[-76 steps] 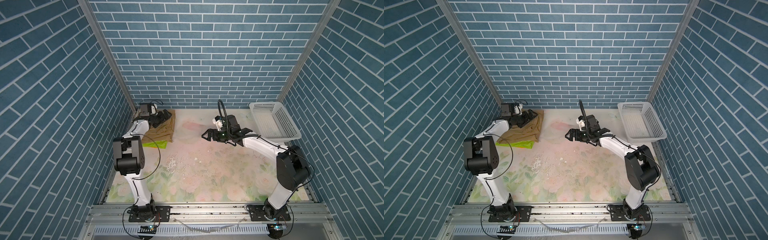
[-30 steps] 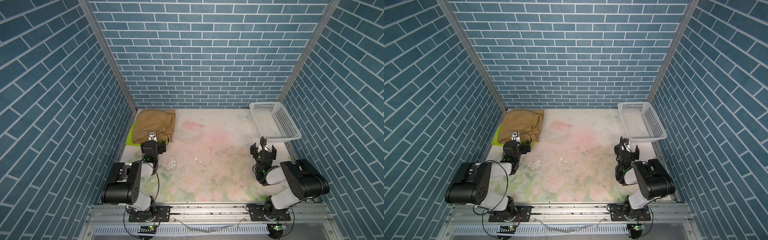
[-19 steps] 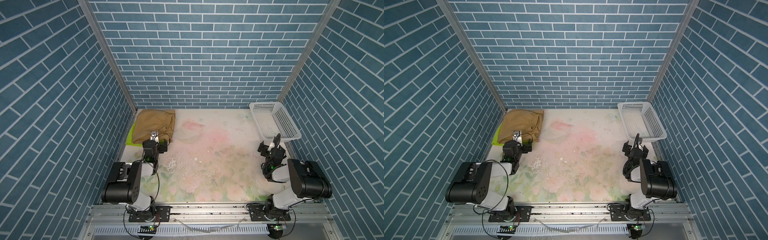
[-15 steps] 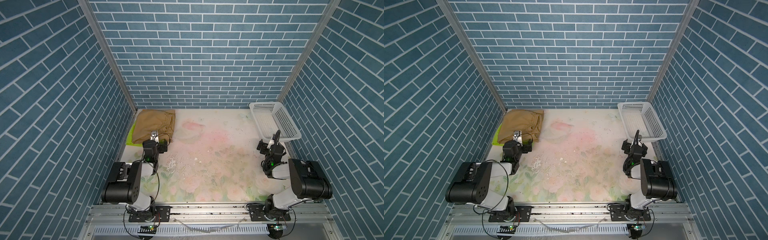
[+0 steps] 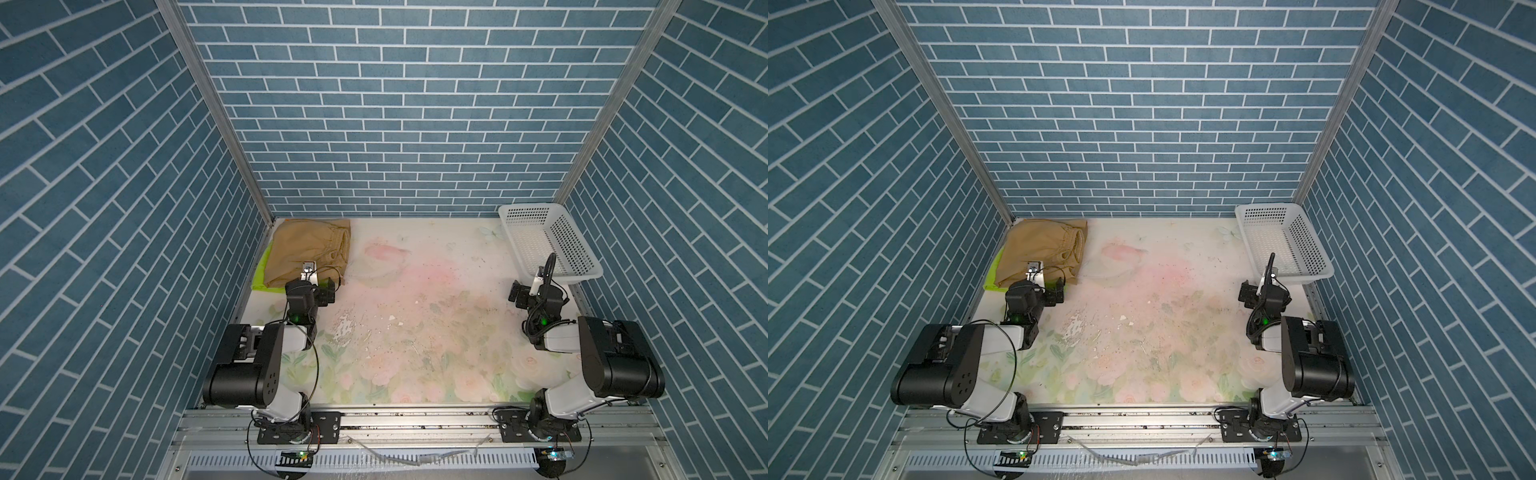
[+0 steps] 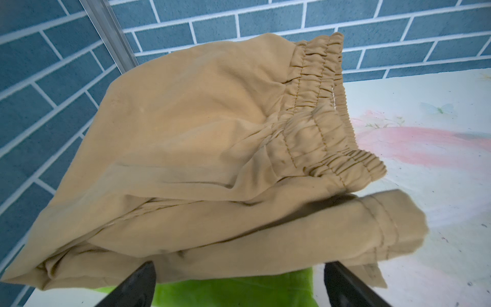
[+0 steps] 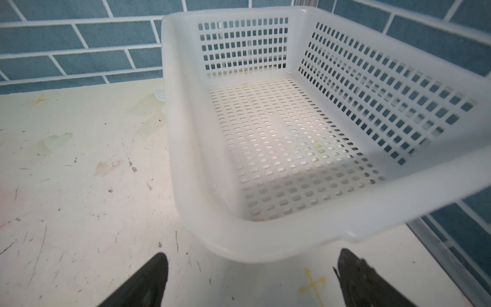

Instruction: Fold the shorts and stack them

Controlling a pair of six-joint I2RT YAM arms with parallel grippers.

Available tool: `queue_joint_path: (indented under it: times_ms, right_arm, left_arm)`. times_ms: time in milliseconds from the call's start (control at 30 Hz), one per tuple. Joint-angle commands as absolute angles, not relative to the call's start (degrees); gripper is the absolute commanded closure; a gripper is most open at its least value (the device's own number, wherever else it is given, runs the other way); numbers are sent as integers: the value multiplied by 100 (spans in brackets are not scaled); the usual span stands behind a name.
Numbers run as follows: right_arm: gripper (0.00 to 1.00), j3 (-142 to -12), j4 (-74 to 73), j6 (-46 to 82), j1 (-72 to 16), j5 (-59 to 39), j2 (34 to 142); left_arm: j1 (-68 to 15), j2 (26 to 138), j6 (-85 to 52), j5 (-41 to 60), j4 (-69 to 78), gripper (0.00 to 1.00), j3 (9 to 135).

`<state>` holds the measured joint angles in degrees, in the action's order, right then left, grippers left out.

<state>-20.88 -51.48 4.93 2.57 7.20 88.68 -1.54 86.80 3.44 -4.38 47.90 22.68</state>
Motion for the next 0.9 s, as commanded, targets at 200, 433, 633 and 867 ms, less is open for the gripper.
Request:
queue_joint_path:
  times_ms: [200, 433, 633, 867]
  right_arm:
    - [1, -2156, -5133, 459, 246, 642, 8823]
    - [1, -2153, -5133, 458, 246, 642, 8822]
    - [1, -2153, -5133, 457, 246, 645, 8817]
    - [1, -2207, -5009, 193, 218, 31, 8804]
  left_arm:
    - [-176, 8735, 370, -383, 4878, 0, 2243]
    - [-176, 8736, 377, -385, 4878, 0, 2242]
    - [-176, 8732, 376, -387, 4878, 0, 2241]
    - [-176, 8734, 374, -387, 4878, 0, 2241]
